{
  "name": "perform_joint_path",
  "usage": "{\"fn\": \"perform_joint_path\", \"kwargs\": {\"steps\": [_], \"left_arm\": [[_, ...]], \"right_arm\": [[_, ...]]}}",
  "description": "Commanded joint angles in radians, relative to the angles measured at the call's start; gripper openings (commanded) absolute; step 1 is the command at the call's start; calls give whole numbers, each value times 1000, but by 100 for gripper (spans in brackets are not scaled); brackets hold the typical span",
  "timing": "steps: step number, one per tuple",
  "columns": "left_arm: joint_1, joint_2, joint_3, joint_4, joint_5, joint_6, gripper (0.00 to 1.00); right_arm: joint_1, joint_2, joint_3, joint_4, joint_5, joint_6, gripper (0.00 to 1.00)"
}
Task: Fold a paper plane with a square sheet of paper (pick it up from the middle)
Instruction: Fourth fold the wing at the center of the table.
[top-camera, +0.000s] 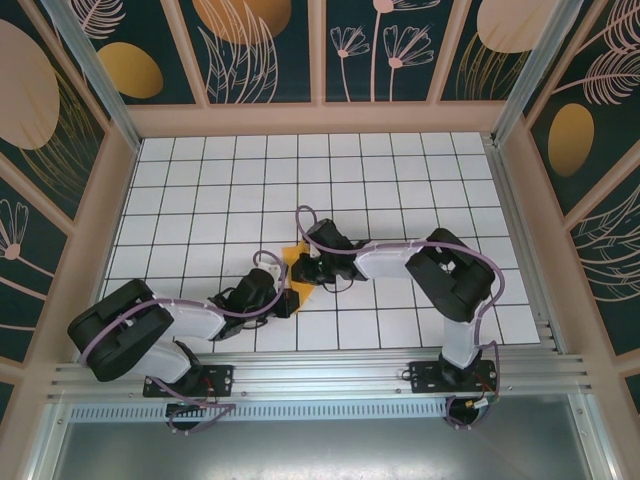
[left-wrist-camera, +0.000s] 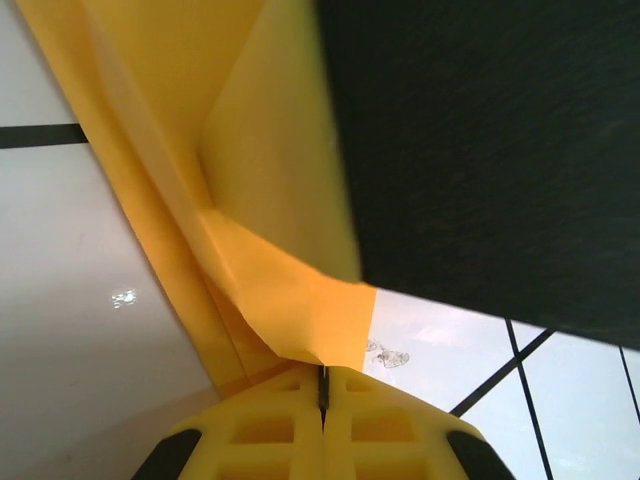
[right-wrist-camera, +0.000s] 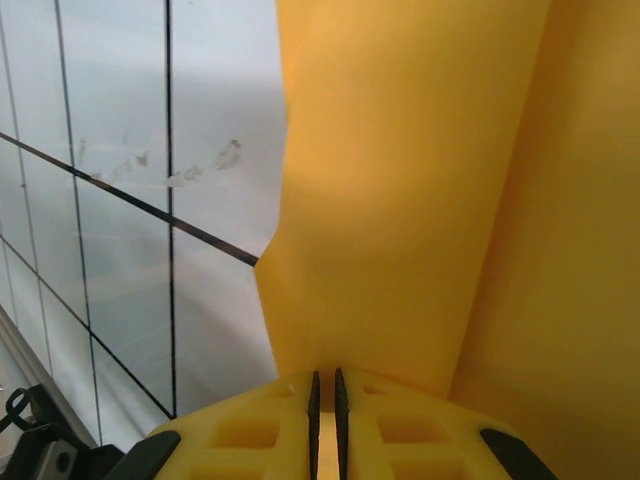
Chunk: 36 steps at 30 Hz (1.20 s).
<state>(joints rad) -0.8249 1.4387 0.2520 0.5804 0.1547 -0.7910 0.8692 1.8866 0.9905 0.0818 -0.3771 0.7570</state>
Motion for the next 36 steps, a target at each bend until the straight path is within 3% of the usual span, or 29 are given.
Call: {"fn": "perform_joint_path", "kwargs": {"steps": [1, 8, 13, 14, 20, 24, 27, 31, 36], "left_arm": [[-9, 51, -54, 12, 24, -29, 0], [-9, -1, -108, 20, 4, -74, 0], [-10, -46, -115, 12, -6, -107, 15], [-10, -72, -122, 6, -20, -125, 23], [-5, -357, -145, -143, -152, -222, 42], [26, -571, -159, -295, -217, -300, 36], [49, -626, -145, -369, -203, -315, 34], [57, -559, -123, -331, -131, -310, 33], [56, -434, -106, -141, 0, -294, 25]], "right_arm": [[-7, 26, 37, 3, -29, -25, 17], [-13, 50, 61, -10, -39, -39, 17], [-12, 72, 62, -20, -30, -39, 16], [-12, 76, 62, -22, -28, -41, 16], [-12, 83, 56, -15, -41, -46, 16], [-10, 80, 62, -19, -49, -51, 16], [-9, 80, 69, -25, -49, -55, 16], [-9, 75, 70, -38, -22, -50, 16], [-12, 71, 65, -43, 24, -16, 15]]}}
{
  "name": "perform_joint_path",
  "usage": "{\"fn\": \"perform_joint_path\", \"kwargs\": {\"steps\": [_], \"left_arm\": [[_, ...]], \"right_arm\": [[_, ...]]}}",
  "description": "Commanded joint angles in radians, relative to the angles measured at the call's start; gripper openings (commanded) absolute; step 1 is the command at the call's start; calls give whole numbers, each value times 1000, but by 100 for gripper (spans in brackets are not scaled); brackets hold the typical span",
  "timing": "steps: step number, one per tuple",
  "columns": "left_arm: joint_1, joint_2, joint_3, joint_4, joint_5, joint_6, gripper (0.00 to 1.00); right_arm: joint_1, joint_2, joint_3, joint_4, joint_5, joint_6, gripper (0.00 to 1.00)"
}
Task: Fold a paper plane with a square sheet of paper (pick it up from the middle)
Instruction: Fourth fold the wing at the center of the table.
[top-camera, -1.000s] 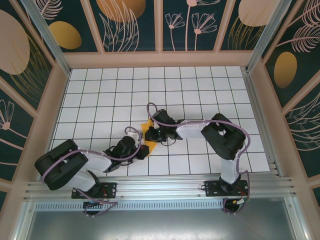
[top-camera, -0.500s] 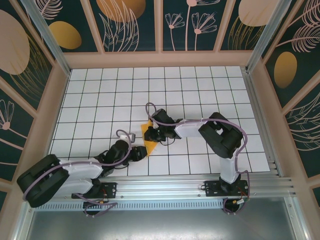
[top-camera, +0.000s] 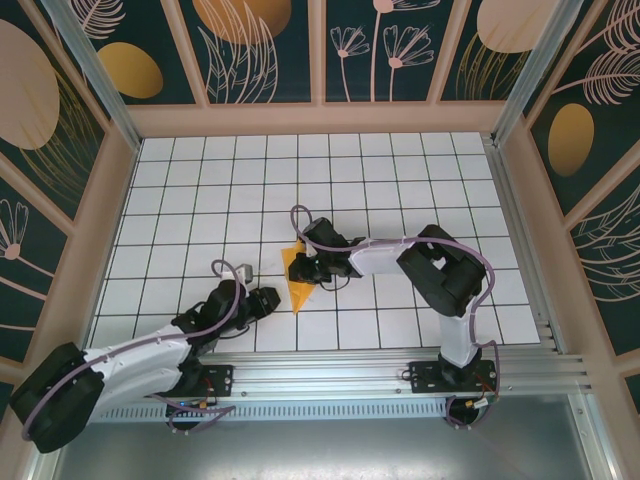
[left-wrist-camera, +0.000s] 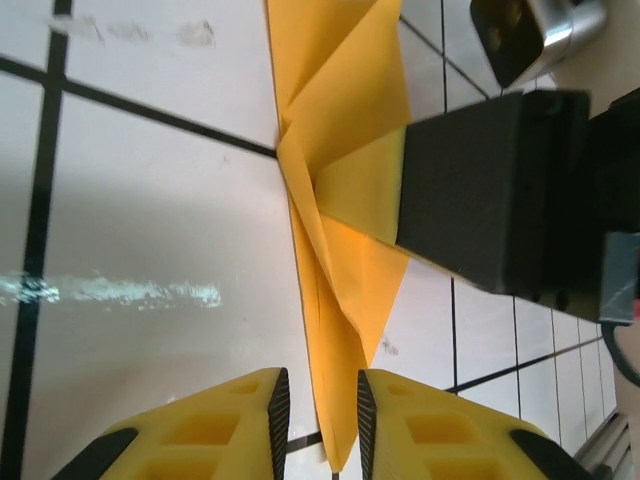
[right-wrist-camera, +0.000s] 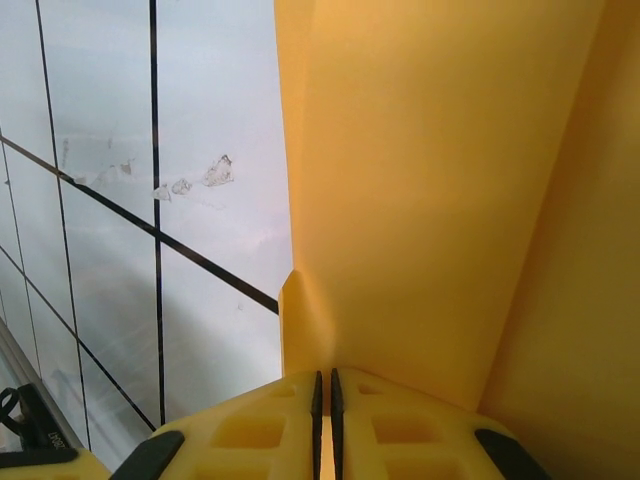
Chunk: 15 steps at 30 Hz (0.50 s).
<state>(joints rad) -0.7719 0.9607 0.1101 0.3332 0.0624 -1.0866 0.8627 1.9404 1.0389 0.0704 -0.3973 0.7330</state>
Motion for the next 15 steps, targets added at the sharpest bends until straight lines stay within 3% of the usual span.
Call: {"fn": "perform_joint_path", "kwargs": {"steps": [1, 8, 15], "left_arm": [[4, 68, 51, 108, 102, 6, 27], [3, 222, 85, 187, 132, 22, 39], [4, 354, 129, 217, 159, 40, 32]], "right_arm": [[-6, 14, 15, -25, 45, 14, 15], [-7, -20, -3, 1, 68, 44, 15], [-5, -10, -9, 19, 48, 51, 15]]}}
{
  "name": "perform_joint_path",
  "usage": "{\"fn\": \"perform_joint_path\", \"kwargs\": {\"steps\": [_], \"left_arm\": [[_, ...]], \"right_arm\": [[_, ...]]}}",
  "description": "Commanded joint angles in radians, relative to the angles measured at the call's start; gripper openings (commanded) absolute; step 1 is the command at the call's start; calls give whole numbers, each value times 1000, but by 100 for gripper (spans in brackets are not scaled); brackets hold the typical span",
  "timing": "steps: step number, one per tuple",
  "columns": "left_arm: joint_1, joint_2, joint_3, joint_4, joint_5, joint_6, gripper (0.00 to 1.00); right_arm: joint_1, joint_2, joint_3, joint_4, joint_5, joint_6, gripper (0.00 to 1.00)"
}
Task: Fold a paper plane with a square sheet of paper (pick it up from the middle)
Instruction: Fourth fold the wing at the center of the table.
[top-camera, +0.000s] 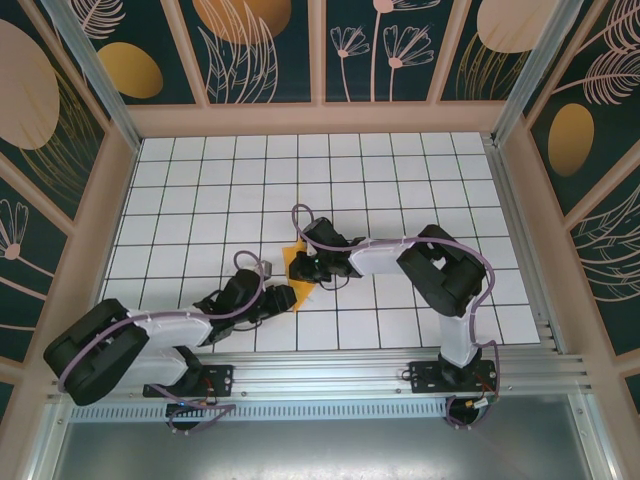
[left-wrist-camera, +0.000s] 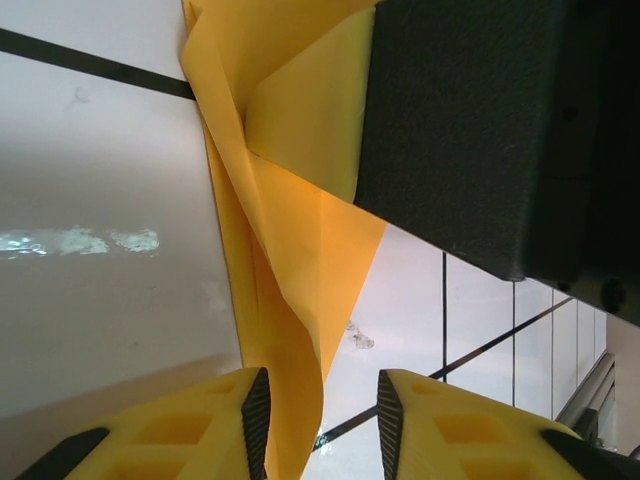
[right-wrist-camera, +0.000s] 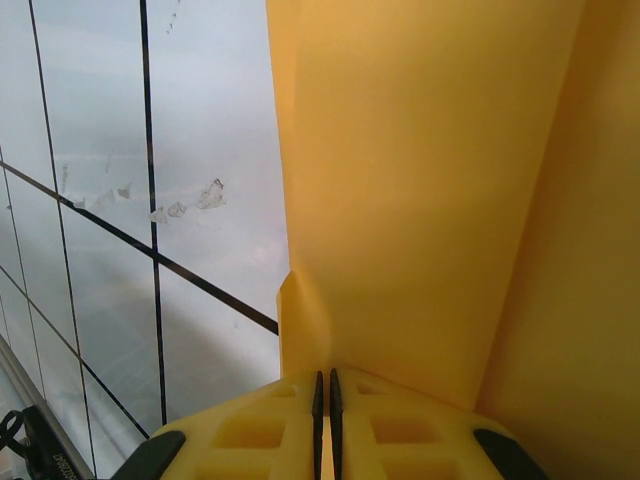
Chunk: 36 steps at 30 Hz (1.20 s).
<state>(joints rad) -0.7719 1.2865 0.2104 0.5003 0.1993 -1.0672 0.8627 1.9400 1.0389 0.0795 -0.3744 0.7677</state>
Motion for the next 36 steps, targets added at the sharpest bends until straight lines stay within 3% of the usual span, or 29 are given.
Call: {"fn": "perform_joint_path", "kwargs": {"steps": [1, 17, 26, 36], "left_arm": [[3, 40, 29, 56, 21, 22, 30], [3, 82, 38, -55, -82, 52, 2], [3, 123, 29, -82, -82, 52, 0], [3, 138, -24, -84, -94, -32, 0]], "right_arm": [[-5, -9, -9, 11, 25, 17, 15], [-5, -11, 0, 4, 25, 9, 15], [-6, -8, -2, 11, 44, 12, 16], [0, -129, -36, 34, 14, -9, 17]]}}
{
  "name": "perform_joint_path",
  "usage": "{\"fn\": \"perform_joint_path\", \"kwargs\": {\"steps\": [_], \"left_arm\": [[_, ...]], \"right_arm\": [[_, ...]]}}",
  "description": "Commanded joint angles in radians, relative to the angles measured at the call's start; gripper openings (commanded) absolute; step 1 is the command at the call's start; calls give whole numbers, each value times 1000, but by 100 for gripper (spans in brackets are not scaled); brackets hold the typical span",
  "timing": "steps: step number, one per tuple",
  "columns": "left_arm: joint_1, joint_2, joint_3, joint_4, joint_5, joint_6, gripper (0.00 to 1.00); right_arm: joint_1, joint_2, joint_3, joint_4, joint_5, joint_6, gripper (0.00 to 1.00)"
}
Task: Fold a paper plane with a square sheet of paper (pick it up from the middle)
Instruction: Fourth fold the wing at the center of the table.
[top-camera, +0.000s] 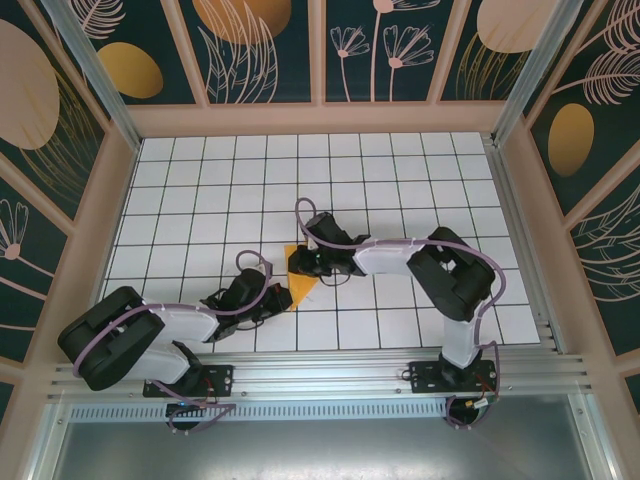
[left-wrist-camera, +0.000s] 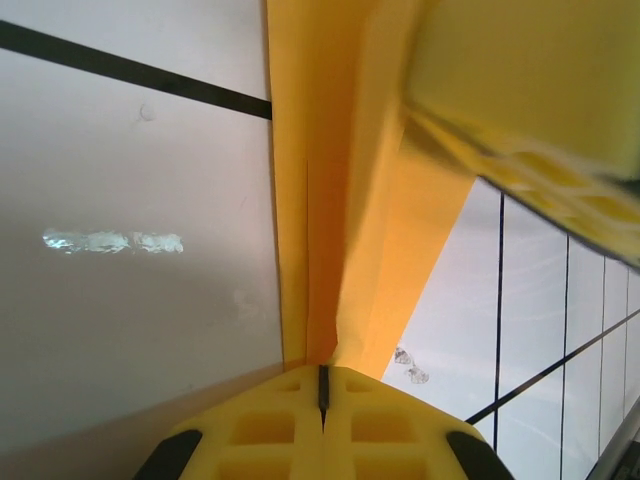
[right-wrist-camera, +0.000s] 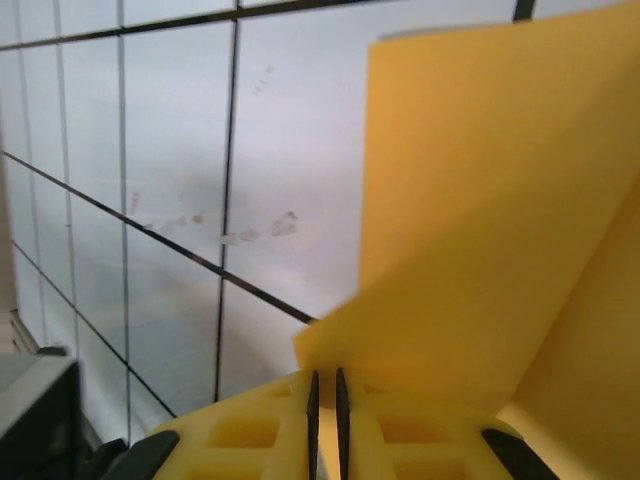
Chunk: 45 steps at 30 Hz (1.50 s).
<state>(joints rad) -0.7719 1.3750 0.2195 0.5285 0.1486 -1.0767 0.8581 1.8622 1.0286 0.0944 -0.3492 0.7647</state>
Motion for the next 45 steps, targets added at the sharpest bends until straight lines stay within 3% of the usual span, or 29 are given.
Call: {"fn": "perform_joint_path", "kwargs": {"steps": [1, 8, 16, 26, 29, 31, 36, 40, 45], "left_arm": [[3, 54, -30, -122, -48, -23, 0], [4, 61, -20, -138, -50, -15, 0], [4, 61, -9, -153, -50, -3, 0], [3, 18, -6, -186, -63, 12, 0], [4, -27, -9, -203, -67, 18, 5], [3, -69, -3, -229, -66, 22, 15], [3, -214, 22, -279, -66, 27, 20], [3, -288, 41, -270, -18, 41, 10], [4, -259, 32, -160, 78, 40, 6]], "right_arm": [[11, -56, -35, 19, -17, -5, 16], [47, -60, -107, 42, -26, 17, 11], [53, 7, -57, 33, -50, 2, 11], [39, 65, -43, -21, 44, 19, 11], [38, 70, -45, -10, 32, 19, 11], [38, 72, -47, -7, 28, 20, 11], [38, 72, -48, 5, 13, 22, 11], [38, 74, -47, 12, 7, 23, 11], [39, 74, -46, 11, 7, 25, 11]]}}
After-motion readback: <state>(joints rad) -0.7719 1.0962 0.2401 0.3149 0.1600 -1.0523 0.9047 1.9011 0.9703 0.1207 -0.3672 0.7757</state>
